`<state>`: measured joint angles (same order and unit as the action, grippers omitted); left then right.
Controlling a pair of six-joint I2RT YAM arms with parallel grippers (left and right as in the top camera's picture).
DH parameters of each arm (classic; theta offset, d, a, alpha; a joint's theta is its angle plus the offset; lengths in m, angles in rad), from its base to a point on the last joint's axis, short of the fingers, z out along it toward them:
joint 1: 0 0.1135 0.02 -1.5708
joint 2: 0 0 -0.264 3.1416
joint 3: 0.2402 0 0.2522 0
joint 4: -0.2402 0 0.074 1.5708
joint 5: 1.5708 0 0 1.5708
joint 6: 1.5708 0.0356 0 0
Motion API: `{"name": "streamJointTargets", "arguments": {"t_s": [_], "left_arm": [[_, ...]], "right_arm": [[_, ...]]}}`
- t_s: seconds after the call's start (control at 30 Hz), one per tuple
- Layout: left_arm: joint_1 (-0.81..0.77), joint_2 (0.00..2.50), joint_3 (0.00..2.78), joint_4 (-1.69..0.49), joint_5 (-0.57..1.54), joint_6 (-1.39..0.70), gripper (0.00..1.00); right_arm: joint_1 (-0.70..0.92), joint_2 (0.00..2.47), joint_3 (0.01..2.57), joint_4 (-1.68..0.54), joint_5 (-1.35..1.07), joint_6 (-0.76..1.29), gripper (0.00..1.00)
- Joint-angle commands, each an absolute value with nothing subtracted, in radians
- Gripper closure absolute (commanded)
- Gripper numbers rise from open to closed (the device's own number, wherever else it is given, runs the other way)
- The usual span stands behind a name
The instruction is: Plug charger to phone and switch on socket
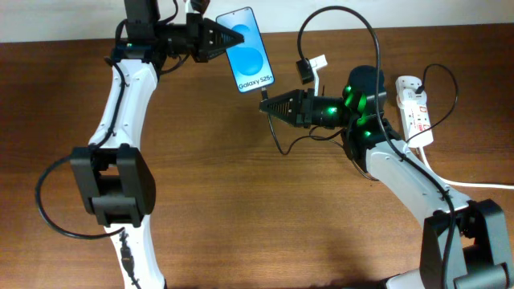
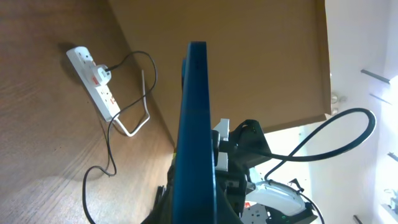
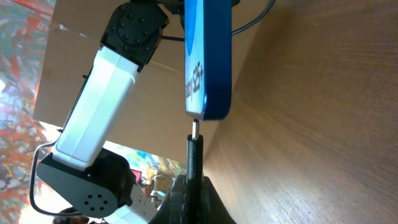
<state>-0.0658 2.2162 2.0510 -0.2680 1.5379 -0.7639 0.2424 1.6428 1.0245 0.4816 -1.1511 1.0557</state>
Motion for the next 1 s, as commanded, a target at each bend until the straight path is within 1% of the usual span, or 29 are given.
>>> {"name": "streamJointTargets", "arguments": {"t_s": [0.0,0.63,0.97], "left_arm": [[-0.069,2.202,2.060,-0.262,1.574,-0.773,1.00],[-0.076,2.202,2.060,-0.266,1.574,-0.773,1.00],[-0.073,2.202,2.060,-0.262,1.574,-0.773,1.00]], "right_arm": [[0.250,1.643,1.032,0.483,-1.163,1.055,0.96],[0.268,1.678,1.032,0.458,-1.148,1.052,0.96],[0.250,1.681,1.032,0.506,-1.186,1.056,0.96]]}}
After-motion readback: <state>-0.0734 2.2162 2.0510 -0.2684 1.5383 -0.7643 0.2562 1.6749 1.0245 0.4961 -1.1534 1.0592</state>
